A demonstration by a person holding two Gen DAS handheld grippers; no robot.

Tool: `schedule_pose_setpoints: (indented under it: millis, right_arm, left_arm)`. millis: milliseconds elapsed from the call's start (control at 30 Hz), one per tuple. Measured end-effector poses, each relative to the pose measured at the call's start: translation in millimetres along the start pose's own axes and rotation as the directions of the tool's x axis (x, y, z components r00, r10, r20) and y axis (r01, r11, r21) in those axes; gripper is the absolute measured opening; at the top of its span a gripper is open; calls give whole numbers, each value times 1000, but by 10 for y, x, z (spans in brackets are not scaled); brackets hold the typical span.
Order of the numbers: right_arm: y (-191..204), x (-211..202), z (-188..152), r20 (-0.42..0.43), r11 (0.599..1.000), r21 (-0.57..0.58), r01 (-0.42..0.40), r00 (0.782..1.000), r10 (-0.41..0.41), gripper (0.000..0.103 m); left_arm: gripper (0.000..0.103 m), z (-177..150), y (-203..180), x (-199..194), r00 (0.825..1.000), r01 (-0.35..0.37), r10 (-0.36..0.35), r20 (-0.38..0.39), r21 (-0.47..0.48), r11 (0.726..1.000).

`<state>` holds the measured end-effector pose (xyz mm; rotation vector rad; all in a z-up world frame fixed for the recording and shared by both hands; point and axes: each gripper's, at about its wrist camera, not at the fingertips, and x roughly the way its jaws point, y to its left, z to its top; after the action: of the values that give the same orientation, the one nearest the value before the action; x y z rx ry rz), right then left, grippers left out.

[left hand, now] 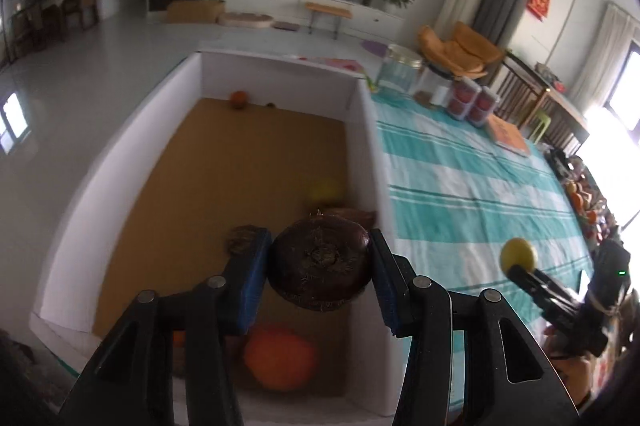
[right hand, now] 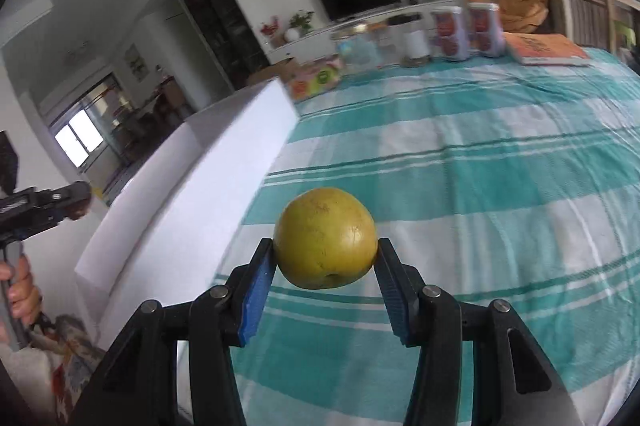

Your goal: Organize fruits

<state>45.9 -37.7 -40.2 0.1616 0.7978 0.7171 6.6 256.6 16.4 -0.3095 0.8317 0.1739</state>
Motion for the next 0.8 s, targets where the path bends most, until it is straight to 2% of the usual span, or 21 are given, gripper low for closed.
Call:
schedule_pose_setpoints:
  millis: [100, 167, 267, 333, 400, 467, 533, 667, 767, 800]
  right_arm:
    - [770, 214, 233, -84, 980, -139, -144, 987, 134, 50]
    - [1176, 442, 330, -178, 958, -201, -207, 969, 172, 50]
    - [1569, 838, 343, -311, 934, -262, -244, 937, 158, 50]
    - [1711, 1057, 292, -352, 927, -304, -218, 930, 103, 51]
    - [1739, 1231, 250, -385, 932, -300, -200, 920, 74, 51]
    - [1696, 1306, 266, -380, 939, -288, -186, 922, 66, 54]
    - [1639, 1278, 353, -352, 948, -267, -175, 933, 73, 57]
    - [1584, 962, 631, -238, 957, -257, -132, 969, 70, 64]
    - [1588, 700, 788, -162, 960, -265, -96, 985, 53, 83]
    - [1579, 631, 803, -146, 962, -261, -82, 988, 45, 91]
  left_arm:
    - [50, -43, 295, 245, 997, -58, 56, -49, -47, 997]
    - [50, -92, 394, 390, 993, -88, 83, -80, -64, 994]
    - [50, -177, 496, 536, 987, -119, 109, -119, -76, 990]
    - [51, -221, 580, 583, 983, -132, 118, -141, -94, 987]
    - [52, -257, 633, 584, 979, -154, 138, -153, -102, 983]
    - [58, -267, 659, 544, 977, -173, 159, -140, -93, 980]
    - [70, -249, 645, 466, 977, -190, 181, -110, -82, 978]
    - [83, -171, 518, 200, 971, -237, 237, 4, -30, 971]
    - [87, -128, 320, -37, 954, -282, 279, 114, 16, 959]
    - [91, -121, 254, -105, 941, -310, 304, 149, 20, 950]
